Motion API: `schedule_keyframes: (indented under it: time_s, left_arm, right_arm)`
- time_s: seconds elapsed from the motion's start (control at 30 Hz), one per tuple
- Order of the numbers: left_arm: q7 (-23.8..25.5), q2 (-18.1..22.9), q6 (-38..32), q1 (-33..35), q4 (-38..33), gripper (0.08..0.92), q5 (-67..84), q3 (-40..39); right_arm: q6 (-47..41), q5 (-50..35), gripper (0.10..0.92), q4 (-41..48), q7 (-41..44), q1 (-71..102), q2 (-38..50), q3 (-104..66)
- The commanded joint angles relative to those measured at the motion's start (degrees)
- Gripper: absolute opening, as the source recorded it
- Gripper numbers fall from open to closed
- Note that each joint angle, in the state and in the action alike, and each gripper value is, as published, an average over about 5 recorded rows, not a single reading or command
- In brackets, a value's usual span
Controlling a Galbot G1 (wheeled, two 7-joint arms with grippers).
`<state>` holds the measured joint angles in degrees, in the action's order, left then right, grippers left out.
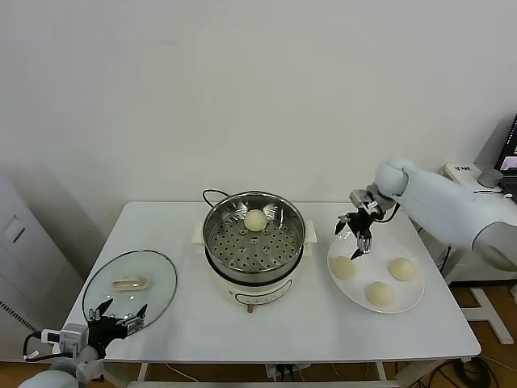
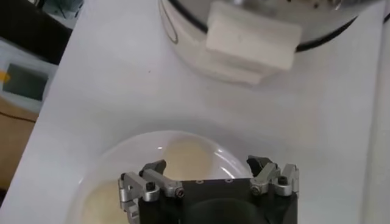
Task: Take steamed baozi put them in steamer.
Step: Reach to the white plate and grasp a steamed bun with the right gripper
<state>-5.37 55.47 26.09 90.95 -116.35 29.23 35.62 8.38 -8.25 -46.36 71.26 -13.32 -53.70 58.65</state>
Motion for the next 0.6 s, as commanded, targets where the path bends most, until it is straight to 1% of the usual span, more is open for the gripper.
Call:
schedule_keyframes:
  time_s: [0.03, 0.37, 0.6]
  left_arm:
    - [0.02, -0.06, -0.05, 0.06, 0.08, 0.823, -0.01, -0.05]
    - [0.01, 0.35, -0.04, -0.15, 0.02, 0.823, -0.09, -0.21]
    - [-0.01, 0.69, 0.06, -0.24, -0.26, 0.823, -0.09, -0.11]
  right_arm:
    - [-1.14, 3.37, 0.823, 2.31, -1.20, 5.80, -0.02, -4.61]
    - [-0.42, 7.45, 0.820, 4.71, -2.22, 8.53, -1.71, -9.36]
    - [-0.04, 10.43, 0.789, 6.49, -2.71, 10.07, -3.12, -12.18]
